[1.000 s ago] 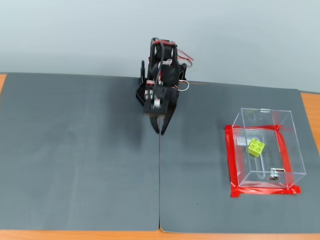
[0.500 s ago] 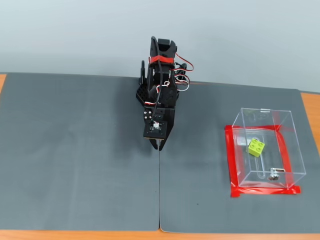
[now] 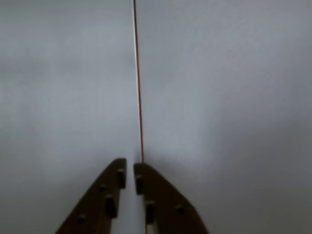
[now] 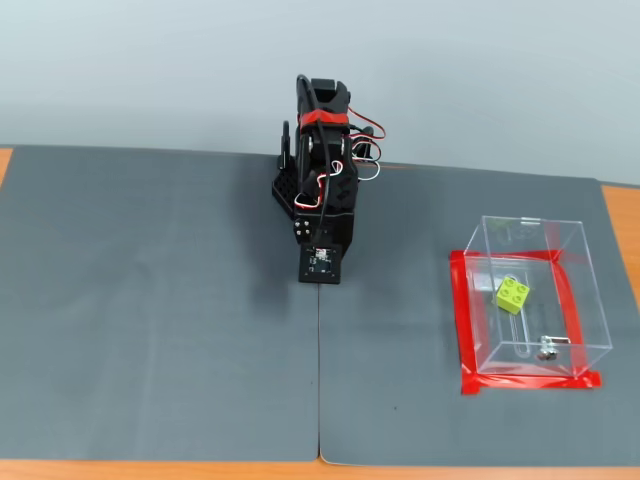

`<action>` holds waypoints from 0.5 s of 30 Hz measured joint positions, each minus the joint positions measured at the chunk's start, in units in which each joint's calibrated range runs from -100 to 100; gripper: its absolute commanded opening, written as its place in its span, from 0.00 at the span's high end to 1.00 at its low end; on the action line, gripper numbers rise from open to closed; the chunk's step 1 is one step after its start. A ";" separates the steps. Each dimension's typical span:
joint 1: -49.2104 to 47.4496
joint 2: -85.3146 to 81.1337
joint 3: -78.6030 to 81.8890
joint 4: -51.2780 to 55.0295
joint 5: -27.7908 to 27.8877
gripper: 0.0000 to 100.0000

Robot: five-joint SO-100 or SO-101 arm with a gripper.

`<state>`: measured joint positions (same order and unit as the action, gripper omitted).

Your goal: Pick the green lego block and place it into the transparent box

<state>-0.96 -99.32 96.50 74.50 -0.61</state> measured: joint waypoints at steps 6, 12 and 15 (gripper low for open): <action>0.00 0.00 0.00 0.09 0.20 0.98; 0.00 0.00 0.00 0.09 0.20 0.98; 0.00 0.00 0.00 0.09 0.20 0.98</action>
<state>-0.96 -99.32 96.50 74.59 -0.42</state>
